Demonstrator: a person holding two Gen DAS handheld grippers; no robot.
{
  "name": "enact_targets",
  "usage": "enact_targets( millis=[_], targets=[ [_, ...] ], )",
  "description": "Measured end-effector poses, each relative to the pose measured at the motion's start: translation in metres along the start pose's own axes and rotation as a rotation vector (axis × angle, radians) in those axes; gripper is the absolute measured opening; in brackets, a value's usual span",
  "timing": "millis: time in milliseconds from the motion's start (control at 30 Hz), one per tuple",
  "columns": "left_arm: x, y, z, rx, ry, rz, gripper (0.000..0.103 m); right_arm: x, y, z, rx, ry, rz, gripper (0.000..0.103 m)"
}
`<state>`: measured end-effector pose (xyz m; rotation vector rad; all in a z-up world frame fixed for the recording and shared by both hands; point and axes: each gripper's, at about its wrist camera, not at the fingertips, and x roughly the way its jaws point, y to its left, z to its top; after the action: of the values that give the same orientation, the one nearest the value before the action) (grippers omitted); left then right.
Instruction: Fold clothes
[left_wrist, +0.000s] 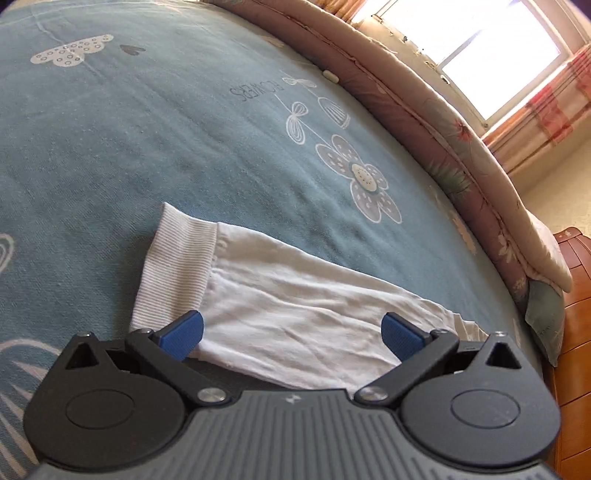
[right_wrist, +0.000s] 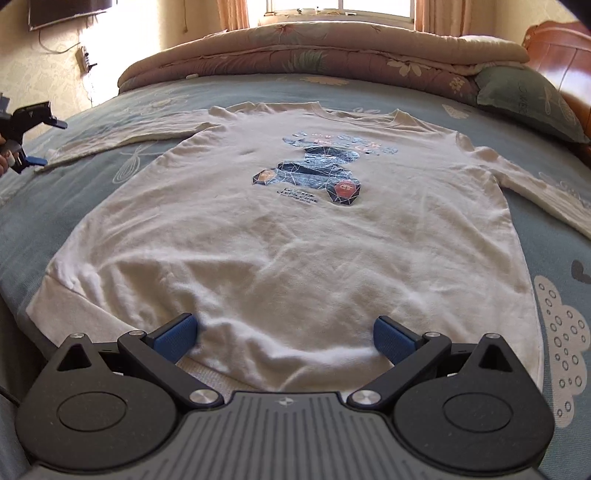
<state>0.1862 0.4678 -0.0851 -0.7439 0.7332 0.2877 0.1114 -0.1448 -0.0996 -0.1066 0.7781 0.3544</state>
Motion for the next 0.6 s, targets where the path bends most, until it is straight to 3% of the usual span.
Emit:
enact_targets(
  millis=[67, 233, 333, 500, 600],
  targets=[
    [-0.004, 0.004, 0.006, 0.013, -0.008, 0.093, 0.102, 0.000, -0.001, 0.000, -0.001, -0.002, 0.000, 0.103],
    [-0.014, 0.004, 0.027, -0.028, -0.066, -0.013, 0.102, 0.001, 0.000, -0.001, 0.008, -0.013, -0.016, 0.103],
    [-0.001, -0.005, 0.034, -0.009, -0.062, -0.024, 0.102, 0.001, 0.002, -0.001, 0.011, -0.013, -0.031, 0.103],
    [0.026, 0.010, 0.036, -0.058, -0.039, 0.050, 0.102, 0.001, 0.001, -0.001, 0.011, -0.007, -0.029, 0.103],
    [0.021, 0.008, 0.036, -0.070, -0.077, 0.069, 0.102, 0.001, 0.001, -0.001, 0.011, -0.008, -0.031, 0.103]
  ],
)
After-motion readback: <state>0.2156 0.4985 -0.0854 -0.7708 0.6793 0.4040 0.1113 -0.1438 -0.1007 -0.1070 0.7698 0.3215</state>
